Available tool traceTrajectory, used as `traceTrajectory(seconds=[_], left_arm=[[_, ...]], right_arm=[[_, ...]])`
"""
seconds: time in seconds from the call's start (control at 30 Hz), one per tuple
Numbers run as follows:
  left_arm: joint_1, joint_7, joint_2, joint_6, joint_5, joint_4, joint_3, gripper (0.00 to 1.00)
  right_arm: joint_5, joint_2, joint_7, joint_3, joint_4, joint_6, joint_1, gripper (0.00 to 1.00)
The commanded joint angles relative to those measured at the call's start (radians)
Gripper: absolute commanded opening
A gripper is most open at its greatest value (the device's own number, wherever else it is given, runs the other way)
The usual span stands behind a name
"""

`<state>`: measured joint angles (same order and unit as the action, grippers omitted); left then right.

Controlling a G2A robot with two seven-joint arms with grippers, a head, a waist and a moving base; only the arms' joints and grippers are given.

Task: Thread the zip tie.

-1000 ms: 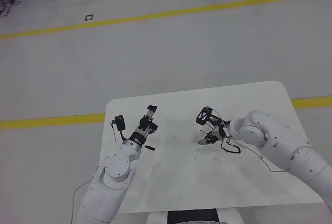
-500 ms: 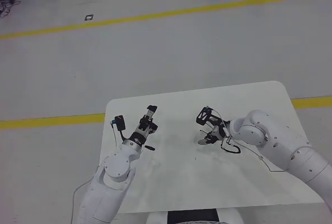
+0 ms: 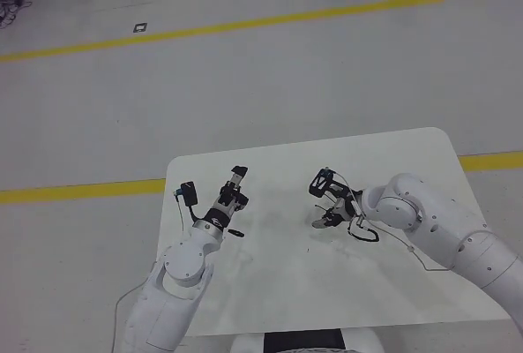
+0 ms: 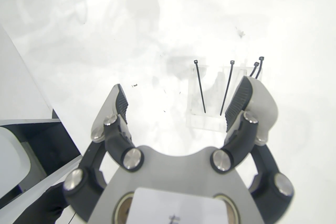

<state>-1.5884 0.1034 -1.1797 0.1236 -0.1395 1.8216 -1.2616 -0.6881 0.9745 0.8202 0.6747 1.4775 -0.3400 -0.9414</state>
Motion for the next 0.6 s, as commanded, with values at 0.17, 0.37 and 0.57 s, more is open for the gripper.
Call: traceTrajectory(seconds=[0.17, 0.37, 0.57], left_arm=[[0.000, 0.000, 0.000, 0.000, 0.000, 0.000, 0.000, 1.00], [0.000, 0.000, 0.000, 0.000, 0.000, 0.000, 0.000, 1.00], [0.000, 0.000, 0.000, 0.000, 0.000, 0.000, 0.000, 1.00]], right_arm=[[0.000, 0.000, 0.000, 0.000, 0.000, 0.000, 0.000, 1.00], [-0.053, -0.005, -0.007, 0.017, -0.009, 0.004, -0.007, 1.00], [-0.036, -0.014, 0.024, 0.022, -0.006, 0.000, 0.000, 0.43]])
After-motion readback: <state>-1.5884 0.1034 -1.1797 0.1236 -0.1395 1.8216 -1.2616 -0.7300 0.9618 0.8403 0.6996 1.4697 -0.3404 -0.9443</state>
